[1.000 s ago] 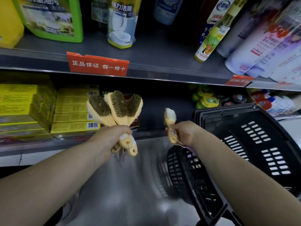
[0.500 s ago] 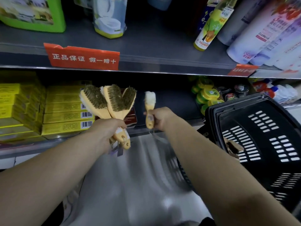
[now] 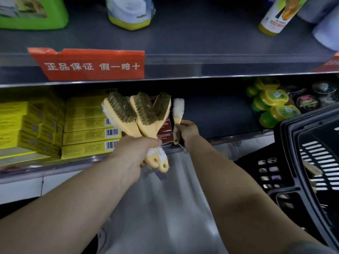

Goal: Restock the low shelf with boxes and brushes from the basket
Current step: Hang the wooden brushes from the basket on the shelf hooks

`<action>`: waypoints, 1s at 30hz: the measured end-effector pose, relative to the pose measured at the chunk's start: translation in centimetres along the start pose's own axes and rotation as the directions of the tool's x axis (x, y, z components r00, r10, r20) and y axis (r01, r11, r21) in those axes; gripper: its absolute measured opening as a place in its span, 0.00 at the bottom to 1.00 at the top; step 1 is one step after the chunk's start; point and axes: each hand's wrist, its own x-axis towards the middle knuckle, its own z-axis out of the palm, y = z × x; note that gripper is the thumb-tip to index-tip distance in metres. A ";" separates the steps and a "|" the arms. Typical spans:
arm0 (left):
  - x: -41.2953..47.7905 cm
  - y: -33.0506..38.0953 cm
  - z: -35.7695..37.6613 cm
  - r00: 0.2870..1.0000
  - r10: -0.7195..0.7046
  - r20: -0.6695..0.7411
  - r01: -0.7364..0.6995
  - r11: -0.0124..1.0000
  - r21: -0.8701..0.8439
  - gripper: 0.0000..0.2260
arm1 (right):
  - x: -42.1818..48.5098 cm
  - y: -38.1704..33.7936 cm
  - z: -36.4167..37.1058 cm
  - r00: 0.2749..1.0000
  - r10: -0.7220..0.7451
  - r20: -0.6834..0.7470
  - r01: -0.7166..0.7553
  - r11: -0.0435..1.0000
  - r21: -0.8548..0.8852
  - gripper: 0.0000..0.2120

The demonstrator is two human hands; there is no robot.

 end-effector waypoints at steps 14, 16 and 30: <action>1.6 0.4 3.6 1.000 -0.019 0.017 0.018 0.998 0.056 0.08 | -5.4 -0.3 -0.4 0.957 -0.252 -0.146 0.278 0.939 0.201 0.14; 1.8 0.4 3.6 1.000 -0.006 0.015 0.005 0.997 0.074 0.07 | -8.6 -0.8 -1.0 0.963 -0.269 0.023 0.238 0.886 0.398 0.17; 2.0 0.7 3.8 1.000 0.009 -0.001 -0.009 1.000 0.014 0.04 | -12.0 -2.0 -2.8 0.923 -0.282 0.260 0.129 0.867 0.481 0.04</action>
